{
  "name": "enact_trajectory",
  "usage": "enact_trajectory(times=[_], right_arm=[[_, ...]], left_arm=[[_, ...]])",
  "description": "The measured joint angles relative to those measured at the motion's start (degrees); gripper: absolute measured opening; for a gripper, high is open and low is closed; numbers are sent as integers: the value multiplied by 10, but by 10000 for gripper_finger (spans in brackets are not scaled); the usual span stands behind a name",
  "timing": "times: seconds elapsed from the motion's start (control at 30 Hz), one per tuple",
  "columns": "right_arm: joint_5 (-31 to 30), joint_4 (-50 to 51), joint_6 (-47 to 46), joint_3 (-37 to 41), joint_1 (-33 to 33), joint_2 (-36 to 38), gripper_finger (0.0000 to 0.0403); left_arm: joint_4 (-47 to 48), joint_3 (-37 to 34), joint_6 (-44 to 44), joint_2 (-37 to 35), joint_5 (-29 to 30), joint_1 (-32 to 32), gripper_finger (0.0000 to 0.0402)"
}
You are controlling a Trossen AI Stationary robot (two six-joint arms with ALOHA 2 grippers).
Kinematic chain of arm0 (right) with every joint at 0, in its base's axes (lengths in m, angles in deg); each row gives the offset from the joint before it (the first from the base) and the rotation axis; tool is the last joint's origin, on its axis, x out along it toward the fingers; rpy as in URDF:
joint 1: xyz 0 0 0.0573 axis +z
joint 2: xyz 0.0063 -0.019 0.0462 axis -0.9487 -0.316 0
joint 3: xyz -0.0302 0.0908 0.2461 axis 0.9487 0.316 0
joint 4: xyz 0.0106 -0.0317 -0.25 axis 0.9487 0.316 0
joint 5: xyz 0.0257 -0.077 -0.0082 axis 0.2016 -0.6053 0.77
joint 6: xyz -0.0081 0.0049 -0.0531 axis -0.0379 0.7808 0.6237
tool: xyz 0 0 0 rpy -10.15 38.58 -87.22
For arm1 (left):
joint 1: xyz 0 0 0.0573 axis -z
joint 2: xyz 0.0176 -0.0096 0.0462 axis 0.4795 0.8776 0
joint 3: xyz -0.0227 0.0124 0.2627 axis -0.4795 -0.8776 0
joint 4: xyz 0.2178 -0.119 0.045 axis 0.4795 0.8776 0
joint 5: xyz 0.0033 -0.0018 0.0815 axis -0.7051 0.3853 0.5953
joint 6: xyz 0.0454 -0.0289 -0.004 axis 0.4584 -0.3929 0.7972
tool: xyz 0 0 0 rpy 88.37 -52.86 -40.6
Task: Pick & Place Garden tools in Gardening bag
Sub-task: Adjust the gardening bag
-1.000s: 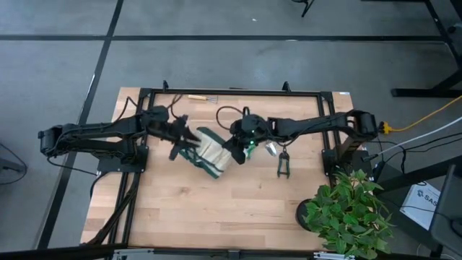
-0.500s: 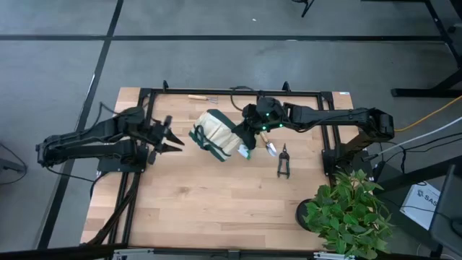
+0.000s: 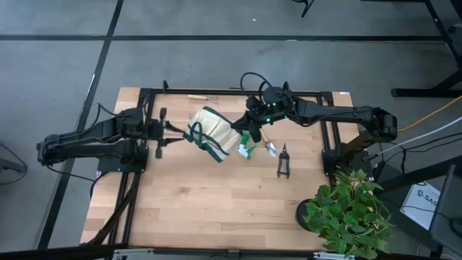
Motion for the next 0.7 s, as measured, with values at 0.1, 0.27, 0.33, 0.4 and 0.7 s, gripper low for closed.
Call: enact_trajectory(times=[0.1,0.27,0.33,0.4,0.7], right_arm=[[27,-6,0,0,-11,0,3],[31,-4,2,0,-23,0,3],[31,-4,3,0,-28,0,3],[31,-5,8,0,-30,0,3],[30,-15,13,0,-39,0,3]], left_arm=[[-7,0,37,27,39,0,129],[-53,0,87,63,41,0,175],[-62,0,111,74,47,0,195],[-67,0,136,84,62,0,214],[-89,0,190,111,160,46,247]])
